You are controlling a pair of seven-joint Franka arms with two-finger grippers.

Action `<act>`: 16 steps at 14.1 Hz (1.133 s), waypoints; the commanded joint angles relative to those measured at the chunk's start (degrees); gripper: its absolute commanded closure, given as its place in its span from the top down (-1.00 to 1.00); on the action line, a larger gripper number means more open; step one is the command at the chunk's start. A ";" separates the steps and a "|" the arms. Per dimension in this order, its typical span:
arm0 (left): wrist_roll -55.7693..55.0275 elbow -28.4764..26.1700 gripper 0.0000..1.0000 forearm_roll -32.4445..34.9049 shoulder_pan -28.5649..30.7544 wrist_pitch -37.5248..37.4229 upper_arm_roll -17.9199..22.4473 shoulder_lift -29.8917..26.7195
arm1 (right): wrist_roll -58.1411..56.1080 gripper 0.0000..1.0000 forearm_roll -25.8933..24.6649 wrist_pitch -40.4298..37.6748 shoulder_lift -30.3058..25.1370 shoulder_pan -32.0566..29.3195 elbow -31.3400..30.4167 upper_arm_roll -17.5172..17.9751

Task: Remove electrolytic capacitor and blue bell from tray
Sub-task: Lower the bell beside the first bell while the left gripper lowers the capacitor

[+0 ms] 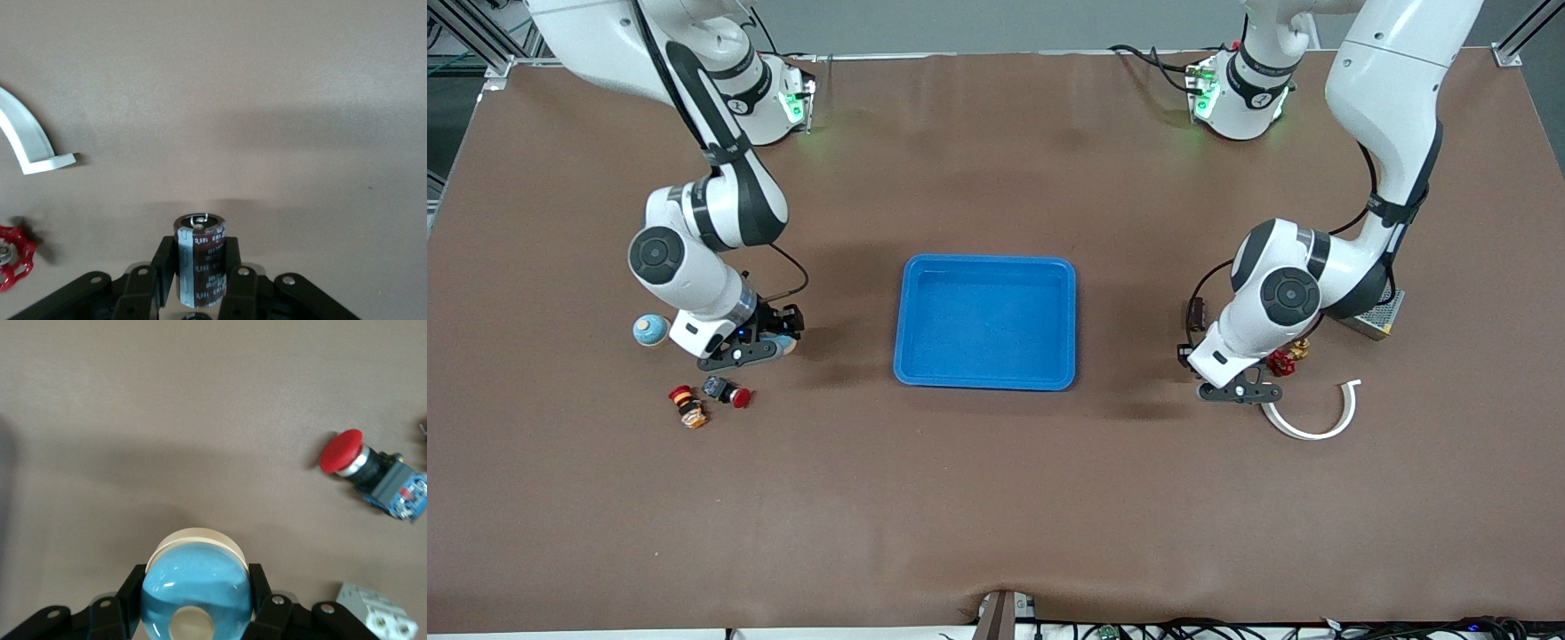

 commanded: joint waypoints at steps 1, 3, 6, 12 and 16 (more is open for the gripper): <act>0.92 -0.51 -1.00 0.93 0.69 2.41 -0.40 0.72 | -1.52 -0.14 -0.73 4.37 3.33 -1.50 -0.04 0.71; 0.92 -0.51 -1.00 0.93 0.78 2.76 -0.31 1.16 | -1.52 -0.13 -0.73 6.92 5.09 -1.50 -0.21 0.71; 0.92 -0.43 -1.00 0.93 0.78 4.43 -0.31 2.21 | -1.52 -0.12 -0.73 8.78 6.41 -1.33 -0.83 0.71; 0.92 -0.51 -1.00 0.93 0.78 5.23 -0.23 2.66 | -1.34 0.99 -0.64 8.69 6.94 -1.32 -0.65 0.80; 1.10 -0.43 -1.00 0.93 0.78 6.10 -0.23 3.53 | -0.64 1.00 -0.64 4.32 3.79 -1.06 0.05 0.80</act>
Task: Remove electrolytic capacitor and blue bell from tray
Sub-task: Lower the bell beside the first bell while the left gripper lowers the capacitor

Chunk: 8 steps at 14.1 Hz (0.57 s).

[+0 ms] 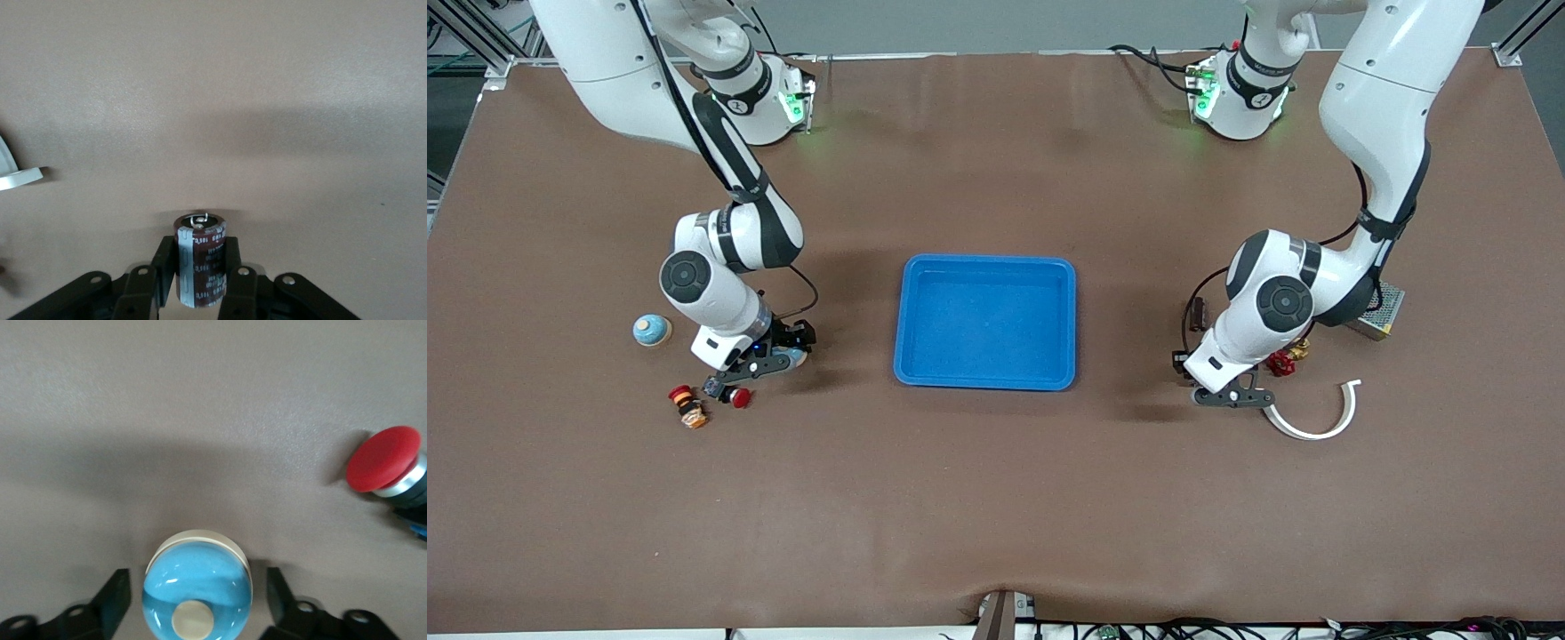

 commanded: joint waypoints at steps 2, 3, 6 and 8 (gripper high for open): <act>0.88 -0.36 -1.00 0.93 0.52 2.27 -0.14 0.75 | 0.27 1.00 -0.64 -10.77 -6.15 -0.66 1.80 0.72; 0.88 -0.36 -1.00 0.93 0.52 2.36 -0.14 0.75 | 0.27 1.00 -0.64 -14.99 -8.00 -0.66 2.76 0.72; 0.70 -0.18 -0.61 0.93 0.52 2.27 -0.14 0.67 | 0.27 1.00 -0.64 -23.00 -15.02 -0.75 3.48 0.63; 0.09 -0.09 1.00 0.93 0.52 2.10 -0.14 0.67 | 0.27 1.00 -0.73 -28.01 -19.95 -1.10 3.56 0.63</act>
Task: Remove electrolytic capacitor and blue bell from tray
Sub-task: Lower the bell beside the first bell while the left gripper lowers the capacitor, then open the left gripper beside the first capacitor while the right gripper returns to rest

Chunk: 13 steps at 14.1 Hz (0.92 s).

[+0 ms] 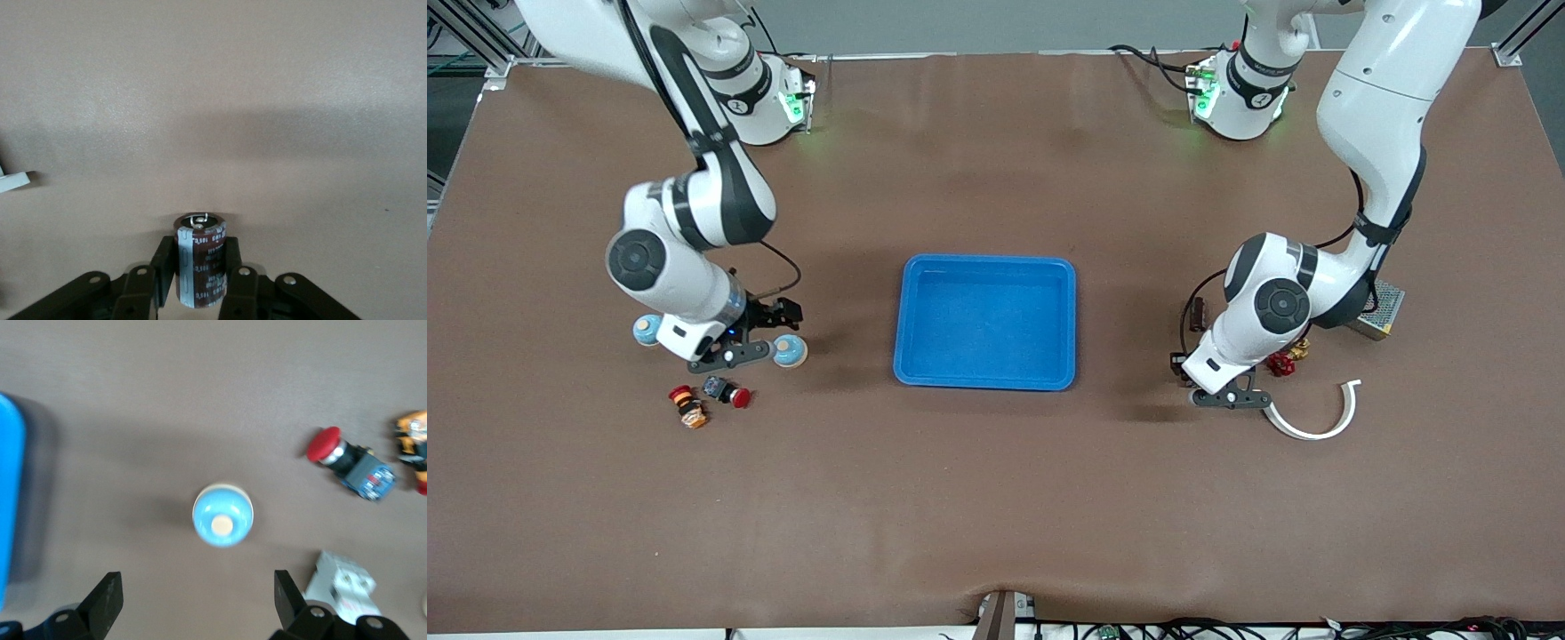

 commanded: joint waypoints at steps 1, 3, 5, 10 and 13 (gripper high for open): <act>-0.45 0.05 1.00 0.84 0.63 0.55 -0.14 -0.28 | 0.26 1.00 -0.73 -6.22 -8.46 -1.18 -1.49 0.51; -1.59 1.18 1.00 0.66 0.80 -0.33 -0.23 -0.45 | 0.26 1.00 -0.90 -11.14 -13.65 -1.79 -1.31 0.42; -3.08 3.63 1.00 0.14 0.72 -4.18 -0.23 -0.54 | 0.26 1.00 -3.18 -14.93 -18.40 -3.29 -0.70 0.25; -4.24 10.14 1.00 -0.74 0.80 -10.87 -0.23 0.16 | -0.18 1.00 -4.51 -24.85 -23.26 -10.93 6.83 0.25; -3.80 13.92 1.00 -0.66 2.03 -14.65 -0.14 0.86 | 0.08 1.00 -4.68 -28.04 -21.51 -13.57 14.23 0.25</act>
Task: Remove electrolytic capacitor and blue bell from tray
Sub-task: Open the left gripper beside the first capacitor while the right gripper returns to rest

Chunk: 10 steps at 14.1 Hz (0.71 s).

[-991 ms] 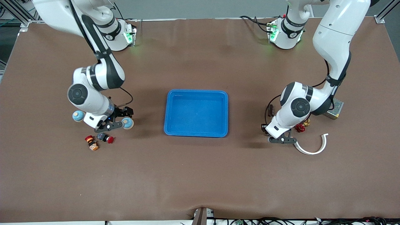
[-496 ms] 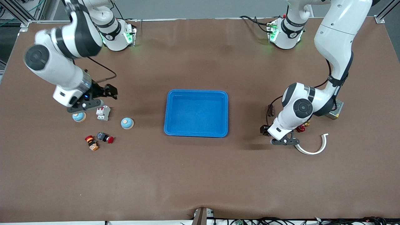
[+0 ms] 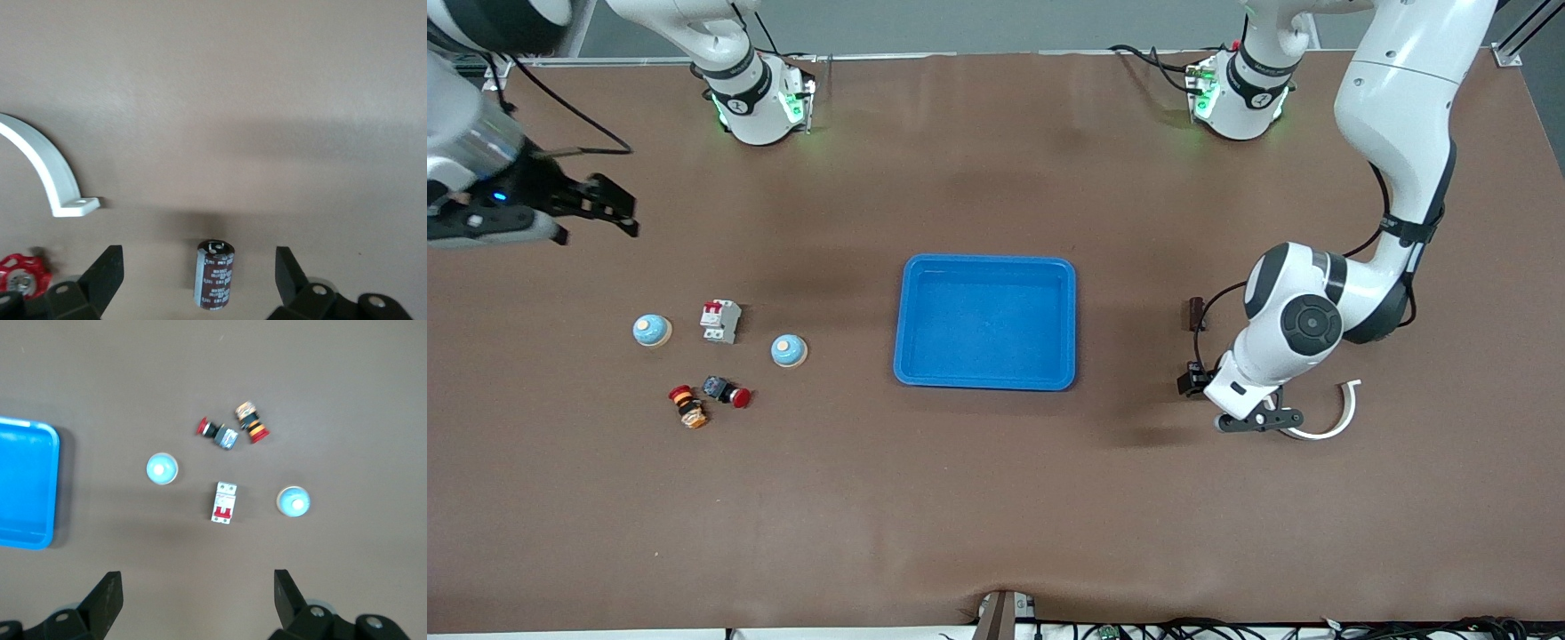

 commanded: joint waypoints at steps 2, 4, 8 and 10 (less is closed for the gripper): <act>2.50 5.58 1.00 -0.59 2.32 -4.96 -0.10 1.32 | 0.24 1.00 -0.81 -1.89 4.22 -3.94 7.90 0.87; 3.65 6.91 1.00 -0.24 2.94 -5.67 -0.01 1.76 | 0.07 1.00 -0.63 -1.97 6.24 -5.44 10.28 0.87; 5.58 10.33 1.00 0.11 3.47 -10.40 0.34 1.59 | 0.51 1.00 -0.63 -2.06 7.30 -5.71 13.53 0.96; 5.76 12.26 1.00 0.20 3.91 -13.39 0.34 1.24 | 0.51 1.00 -0.63 -2.06 7.83 -5.89 13.97 0.87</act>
